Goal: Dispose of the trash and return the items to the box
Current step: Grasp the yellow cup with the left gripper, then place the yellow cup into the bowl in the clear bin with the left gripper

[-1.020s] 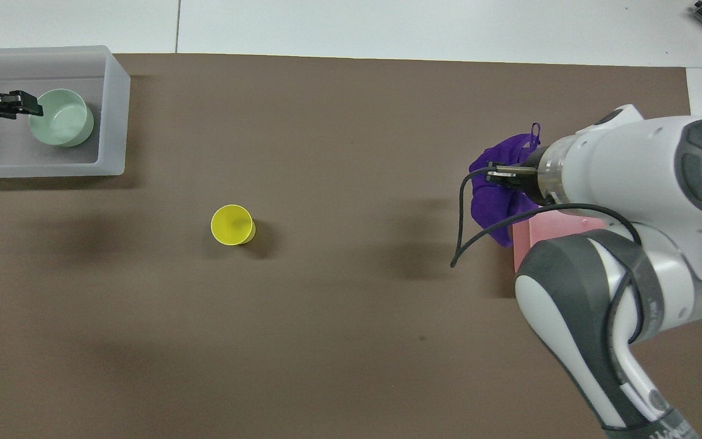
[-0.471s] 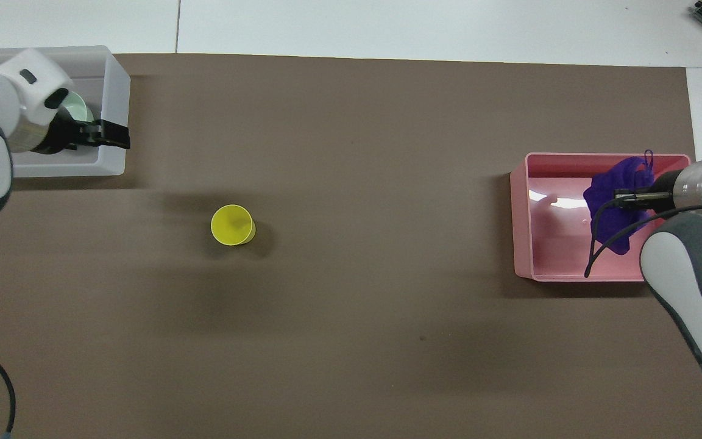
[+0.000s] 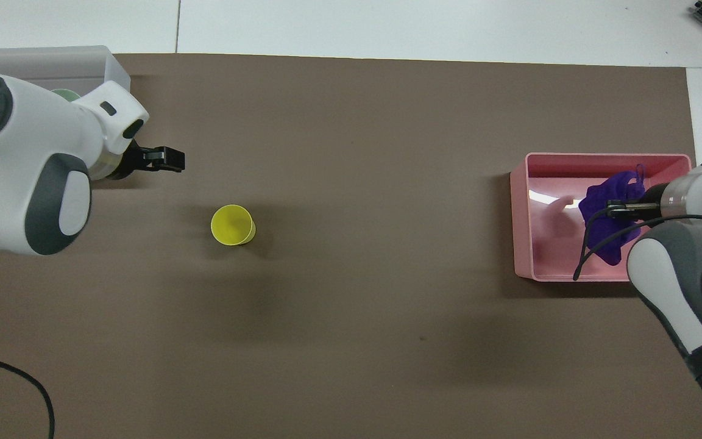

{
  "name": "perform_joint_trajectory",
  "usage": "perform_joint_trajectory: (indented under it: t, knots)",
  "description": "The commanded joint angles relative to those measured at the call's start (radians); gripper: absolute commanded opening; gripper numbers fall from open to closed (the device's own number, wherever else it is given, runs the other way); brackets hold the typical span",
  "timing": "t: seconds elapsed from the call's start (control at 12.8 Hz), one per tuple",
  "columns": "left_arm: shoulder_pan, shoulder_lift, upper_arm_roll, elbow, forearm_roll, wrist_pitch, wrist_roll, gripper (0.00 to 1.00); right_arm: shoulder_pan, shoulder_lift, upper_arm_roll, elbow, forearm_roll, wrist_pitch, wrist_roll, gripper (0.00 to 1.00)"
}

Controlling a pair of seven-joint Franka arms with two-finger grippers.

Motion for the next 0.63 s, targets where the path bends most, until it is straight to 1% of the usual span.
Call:
perform_joint_trajectory:
  t: [0.0, 0.08, 0.16, 0.24, 0.39, 0.47, 0.55]
  knots:
    - [-0.051, -0.058, 0.016, -0.092, 0.019, 0.038, -0.02, 1.0, -0.007, -0.013, 0.015, -0.001, -0.004, 0.009, 0.005, 1.0]
    - [-0.06, -0.058, 0.016, -0.118, 0.019, 0.056, -0.018, 1.0, -0.002, -0.017, 0.015, 0.016, -0.005, -0.001, 0.008, 1.0]
    - [-0.077, -0.054, 0.016, -0.136, 0.019, 0.088, -0.027, 0.96, -0.001, -0.025, 0.022, 0.035, -0.01, -0.023, 0.023, 1.0]
    - [-0.088, -0.052, 0.016, -0.162, 0.019, 0.102, -0.03, 0.7, 0.014, -0.031, 0.027, 0.054, -0.011, -0.067, 0.057, 1.0]
    - [-0.1, -0.055, 0.016, -0.17, 0.019, 0.1, -0.027, 0.04, 0.074, -0.053, 0.027, 0.085, -0.02, -0.139, 0.182, 1.0]
    - [-0.098, -0.054, 0.017, -0.164, 0.019, 0.1, -0.029, 0.0, 0.1, -0.066, 0.027, 0.094, -0.021, -0.167, 0.227, 1.0]
    - [-0.094, -0.052, 0.017, -0.156, 0.018, 0.092, -0.029, 0.0, 0.108, -0.08, 0.027, 0.11, -0.021, -0.198, 0.242, 1.0]
